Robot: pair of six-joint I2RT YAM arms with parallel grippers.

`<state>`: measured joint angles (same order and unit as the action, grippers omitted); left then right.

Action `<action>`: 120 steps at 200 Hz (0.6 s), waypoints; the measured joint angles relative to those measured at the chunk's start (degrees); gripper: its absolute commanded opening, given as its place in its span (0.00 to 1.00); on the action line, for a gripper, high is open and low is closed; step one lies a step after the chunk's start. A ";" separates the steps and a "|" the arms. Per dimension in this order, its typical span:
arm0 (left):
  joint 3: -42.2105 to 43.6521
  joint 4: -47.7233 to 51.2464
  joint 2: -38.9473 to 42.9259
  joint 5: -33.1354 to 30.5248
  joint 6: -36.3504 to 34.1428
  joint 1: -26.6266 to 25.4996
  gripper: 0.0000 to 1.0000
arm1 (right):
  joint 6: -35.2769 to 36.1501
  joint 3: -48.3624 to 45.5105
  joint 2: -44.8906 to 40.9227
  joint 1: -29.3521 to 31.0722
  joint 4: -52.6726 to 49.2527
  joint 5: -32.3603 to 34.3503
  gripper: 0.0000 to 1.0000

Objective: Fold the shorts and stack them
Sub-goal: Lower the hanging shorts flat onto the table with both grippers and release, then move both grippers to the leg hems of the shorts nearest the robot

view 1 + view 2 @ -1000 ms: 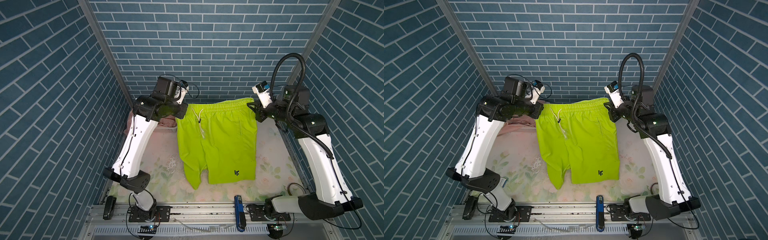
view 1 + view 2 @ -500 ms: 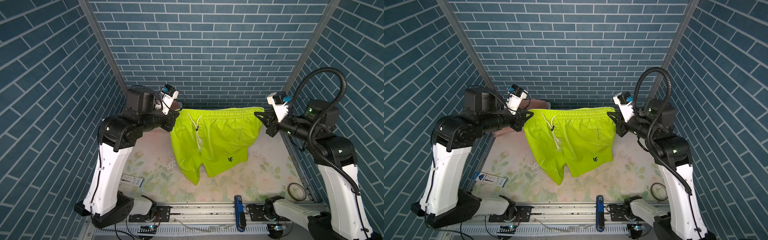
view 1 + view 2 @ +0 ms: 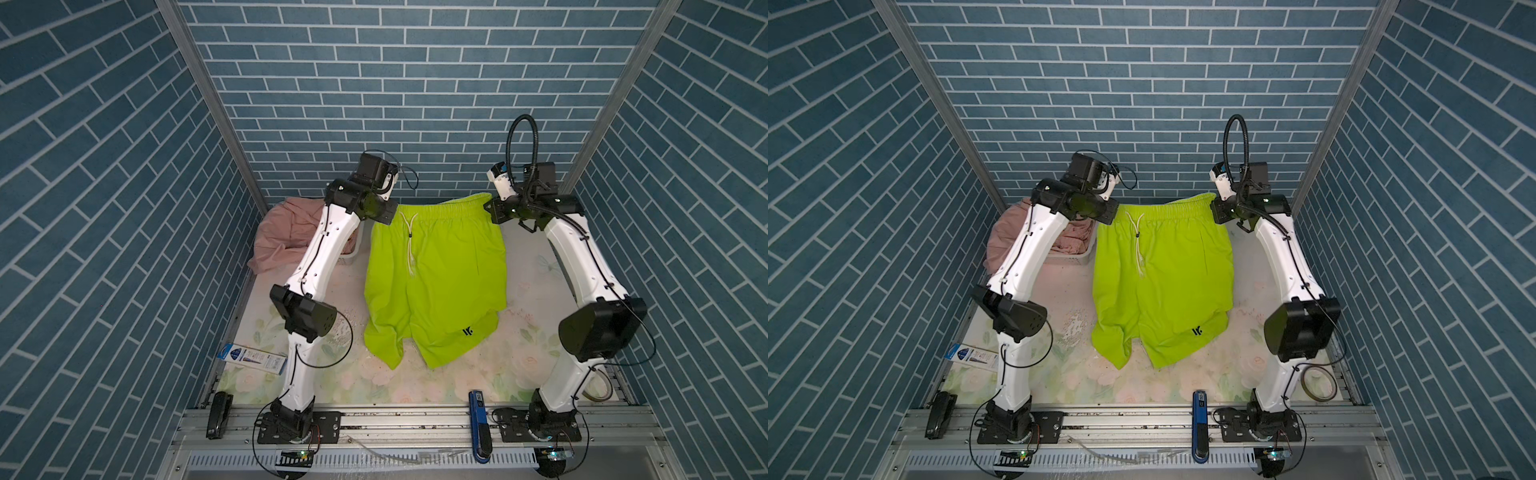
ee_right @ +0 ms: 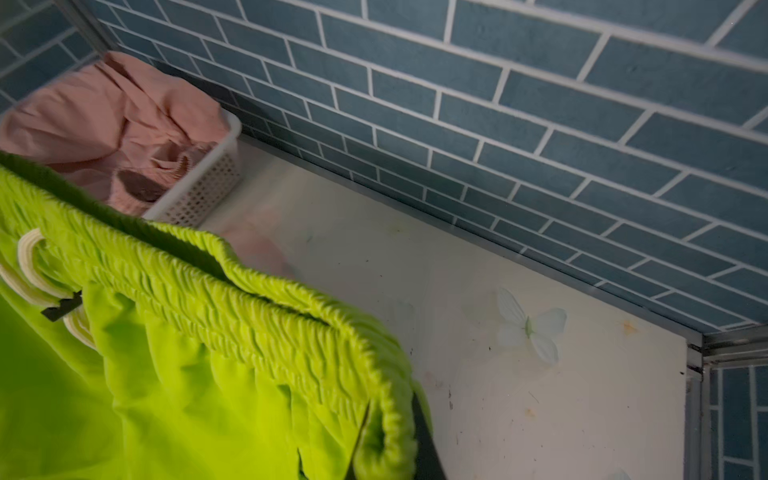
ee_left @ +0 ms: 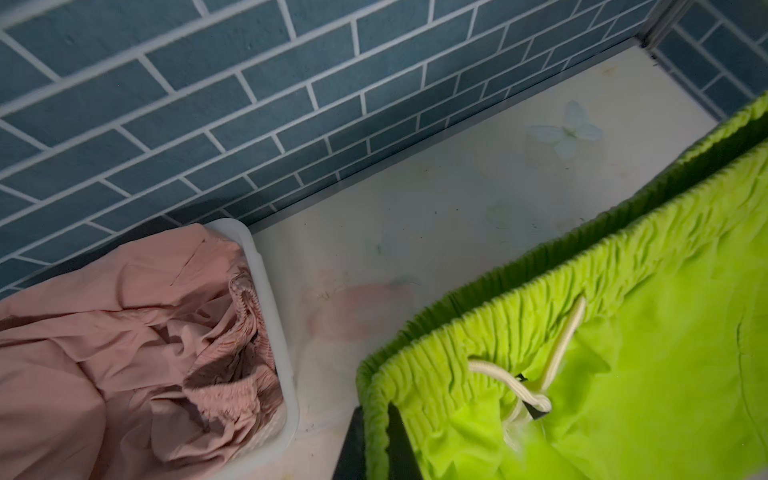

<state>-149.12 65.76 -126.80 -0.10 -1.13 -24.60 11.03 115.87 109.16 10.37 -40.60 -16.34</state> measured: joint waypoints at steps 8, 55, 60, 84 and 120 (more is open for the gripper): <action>0.09 -1.29 -2.58 -0.09 0.59 0.50 0.00 | -0.04 1.66 3.67 -0.04 1.38 0.17 0.00; 4.37 -11.19 -7.98 -1.81 2.25 2.45 0.57 | -1.88 9.99 21.75 0.42 11.43 0.00 0.03; 4.39 -11.78 -8.22 -2.19 2.29 2.45 0.75 | -2.27 11.15 23.61 0.46 12.20 -0.04 0.15; 2.93 -12.92 -8.66 -4.04 2.21 2.99 1.00 | -4.76 19.76 31.32 -0.04 12.85 0.09 0.49; 0.24 -12.02 -7.58 -3.76 2.93 3.93 1.00 | -6.82 26.05 31.61 -0.96 9.94 0.92 0.54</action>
<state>-148.88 53.74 -134.39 -3.86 1.80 -20.67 4.21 141.93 140.77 9.41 -30.65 -15.42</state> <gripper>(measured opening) 0.995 0.539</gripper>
